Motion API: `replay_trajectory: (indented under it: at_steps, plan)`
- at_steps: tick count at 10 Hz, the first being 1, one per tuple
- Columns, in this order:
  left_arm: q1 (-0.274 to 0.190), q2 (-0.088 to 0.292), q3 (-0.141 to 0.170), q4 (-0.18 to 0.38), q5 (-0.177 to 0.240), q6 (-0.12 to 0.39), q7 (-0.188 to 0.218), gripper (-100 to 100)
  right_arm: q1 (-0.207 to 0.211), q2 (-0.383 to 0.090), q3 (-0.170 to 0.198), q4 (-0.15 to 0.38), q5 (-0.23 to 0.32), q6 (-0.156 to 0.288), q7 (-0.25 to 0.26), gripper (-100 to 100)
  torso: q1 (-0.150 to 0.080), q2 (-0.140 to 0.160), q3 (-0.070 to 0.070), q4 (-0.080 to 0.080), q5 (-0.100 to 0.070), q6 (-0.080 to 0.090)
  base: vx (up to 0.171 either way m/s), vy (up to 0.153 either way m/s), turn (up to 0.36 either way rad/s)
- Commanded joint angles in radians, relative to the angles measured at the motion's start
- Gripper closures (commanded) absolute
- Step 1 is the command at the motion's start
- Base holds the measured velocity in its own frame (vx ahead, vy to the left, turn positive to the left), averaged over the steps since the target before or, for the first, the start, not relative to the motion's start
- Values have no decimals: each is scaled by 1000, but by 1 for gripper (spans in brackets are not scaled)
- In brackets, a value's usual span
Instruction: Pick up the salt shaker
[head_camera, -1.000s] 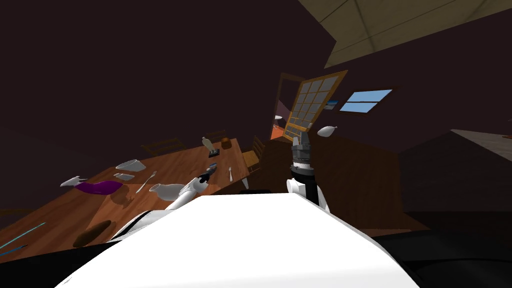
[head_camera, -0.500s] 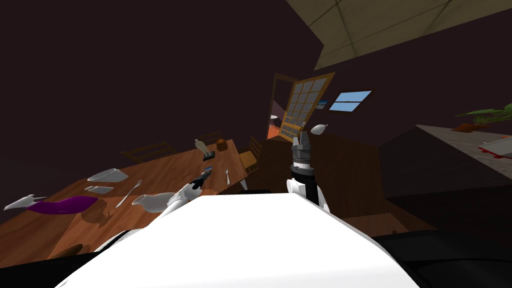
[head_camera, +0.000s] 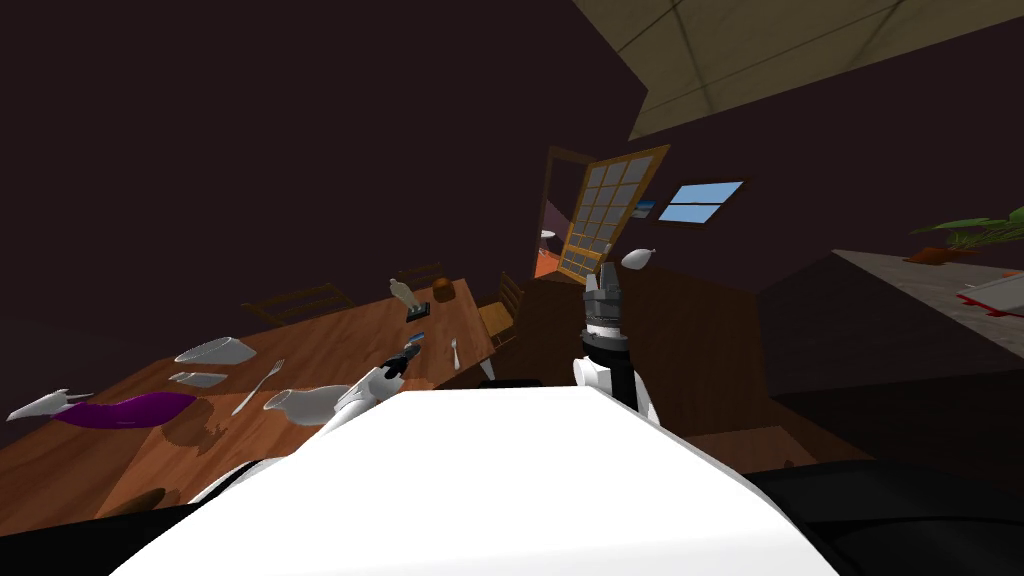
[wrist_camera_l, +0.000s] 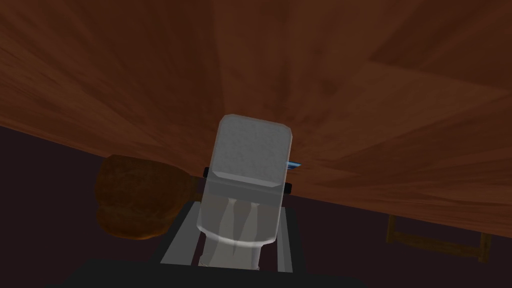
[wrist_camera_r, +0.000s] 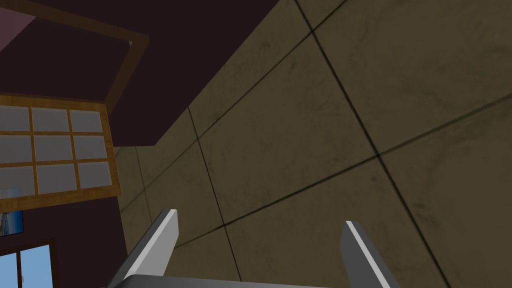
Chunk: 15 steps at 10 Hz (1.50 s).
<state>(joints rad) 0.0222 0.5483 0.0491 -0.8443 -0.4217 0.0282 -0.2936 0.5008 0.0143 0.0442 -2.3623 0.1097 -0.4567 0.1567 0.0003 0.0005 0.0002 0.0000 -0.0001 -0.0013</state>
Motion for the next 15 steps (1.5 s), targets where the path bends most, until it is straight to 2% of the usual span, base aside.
replay_trajectory:
  at_steps: [1,2,3,4,6,7,9,10,12,13,14,15]
  plan:
    - [0,0,0,0,0,0,0,0,0,0,0,0,0,0,0,0,0,0,0,0,0,0,0,0,0]
    - [-48,-7,-2,50,-3,-24,-14,100,0,0,0,0,0,0,0,0,0,0,0,0,0,0,-11,-3,135]
    - [-84,-16,-22,92,3,-32,-28,100,0,0,0,0,0,0,0,0,0,0,0,0,0,-1,-18,-6,243]
    - [-93,-16,-22,104,3,-32,-28,100,0,0,0,0,0,0,0,0,1,1,0,-1,2,-2,-19,-7,94]
    - [-179,-33,-63,183,15,-49,-56,100,0,0,0,0,0,0,0,0,2,1,-1,-3,4,-3,-30,-4,221]
    - [-182,-33,-63,183,15,-49,-56,100,0,0,0,0,0,0,0,0,3,2,-1,-4,5,-4,-22,-4,87]
    - [-265,-50,-104,261,26,-65,-84,100,0,0,0,0,0,0,0,0,3,1,-2,-4,5,-4,-26,-1,222]
    - [-272,-50,-104,261,26,-65,-84,100,0,0,0,0,0,0,0,0,3,2,-2,-5,5,-5,-22,-5,86]
    - [-345,-68,-144,333,38,-82,-113,100,0,0,0,0,0,0,0,0,3,1,-2,-4,5,-3,-25,4,195]
    - [-361,-68,-144,340,38,-82,-113,100,0,0,0,0,0,0,0,0,4,1,-2,-5,5,-4,-23,-2,100]
    - [-403,-76,-165,379,43,-90,-127,100,0,0,0,0,0,0,0,0,3,1,-2,-4,5,-3,-22,1,164]
    - [-406,-76,-165,379,43,-90,-127,100,0,0,0,0,0,0,0,0,3,1,-2,-4,5,-3,-14,-3,79]
